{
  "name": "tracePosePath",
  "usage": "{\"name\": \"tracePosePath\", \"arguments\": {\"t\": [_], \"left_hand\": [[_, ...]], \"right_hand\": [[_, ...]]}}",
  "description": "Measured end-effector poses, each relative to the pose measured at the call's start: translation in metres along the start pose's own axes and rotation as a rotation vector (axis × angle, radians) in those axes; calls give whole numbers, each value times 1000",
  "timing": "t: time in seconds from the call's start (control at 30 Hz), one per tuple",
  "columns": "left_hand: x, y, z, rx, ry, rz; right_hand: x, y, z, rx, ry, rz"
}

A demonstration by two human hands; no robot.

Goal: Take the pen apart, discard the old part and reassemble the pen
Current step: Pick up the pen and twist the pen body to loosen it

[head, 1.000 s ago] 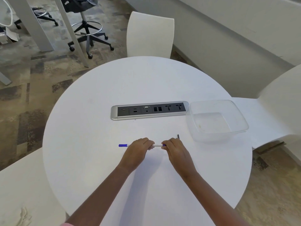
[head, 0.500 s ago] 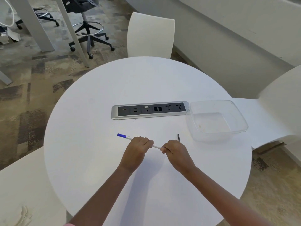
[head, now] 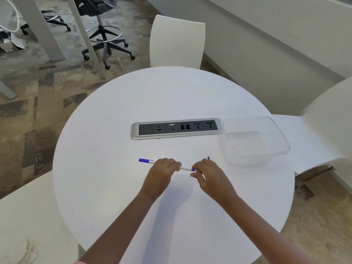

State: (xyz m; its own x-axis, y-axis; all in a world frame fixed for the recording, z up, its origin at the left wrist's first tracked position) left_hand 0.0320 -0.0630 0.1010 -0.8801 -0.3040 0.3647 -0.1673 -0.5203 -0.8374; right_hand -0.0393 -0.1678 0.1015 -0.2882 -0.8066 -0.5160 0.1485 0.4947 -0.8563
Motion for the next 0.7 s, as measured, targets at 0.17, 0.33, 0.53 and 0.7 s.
{"name": "tracePosePath", "arguments": {"t": [0.17,0.33,0.53,0.7], "left_hand": [[4,-3,1,25,5,-9],[6,-6,2,40,19,7],[10,-10,2,40,41,19],[9,-12,5,45,20,14]], "right_hand": [[-14,-8,-3,137,-192,-168],[3,2,5,-56,73,87],[17,14,4,-436,529,740],[10,-3,4,-162,276,413]]}}
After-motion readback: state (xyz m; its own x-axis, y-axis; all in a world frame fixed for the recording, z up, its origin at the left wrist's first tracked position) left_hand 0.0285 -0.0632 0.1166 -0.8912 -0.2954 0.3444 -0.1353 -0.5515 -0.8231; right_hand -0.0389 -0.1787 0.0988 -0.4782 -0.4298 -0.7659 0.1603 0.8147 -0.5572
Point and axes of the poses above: each hand's wrist, its own z-axis towards the middle knuckle, its own y-axis out of the palm, x = y × z, the point moved 7 cm from there along z, towards the middle knuckle, and after that the axes turned 3 degrees about y, right-handed, at the moved point
